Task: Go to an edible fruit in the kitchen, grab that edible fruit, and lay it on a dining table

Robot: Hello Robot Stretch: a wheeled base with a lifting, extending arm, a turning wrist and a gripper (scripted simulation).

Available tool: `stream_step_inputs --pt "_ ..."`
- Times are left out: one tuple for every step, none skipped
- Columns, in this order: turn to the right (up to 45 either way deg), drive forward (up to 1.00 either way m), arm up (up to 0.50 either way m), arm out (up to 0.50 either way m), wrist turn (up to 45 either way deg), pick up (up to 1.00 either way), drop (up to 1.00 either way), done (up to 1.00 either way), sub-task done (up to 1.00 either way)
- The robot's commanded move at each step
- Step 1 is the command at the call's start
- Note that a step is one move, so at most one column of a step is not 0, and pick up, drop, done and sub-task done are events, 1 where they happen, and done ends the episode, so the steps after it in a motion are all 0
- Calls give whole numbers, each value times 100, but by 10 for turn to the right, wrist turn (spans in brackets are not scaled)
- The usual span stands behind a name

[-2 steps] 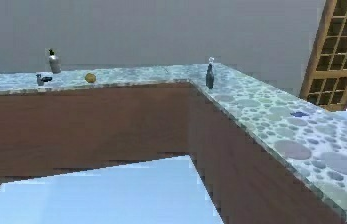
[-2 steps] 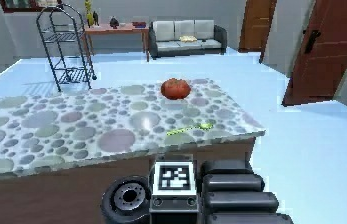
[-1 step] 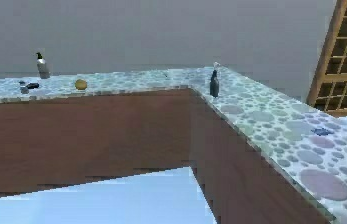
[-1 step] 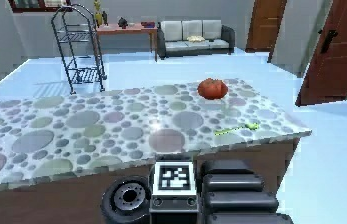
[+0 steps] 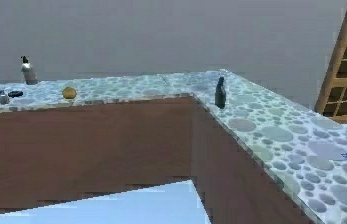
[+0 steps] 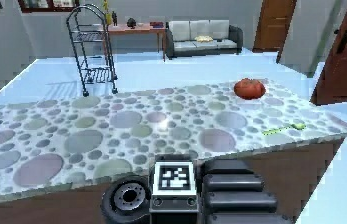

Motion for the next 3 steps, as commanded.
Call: stream_step_inputs --pt "450 0 0 0 0 0 0 0 0" --pt "450 0 0 0 0 0 0 0 0" --pt "450 0 0 0 0 0 0 0 0"
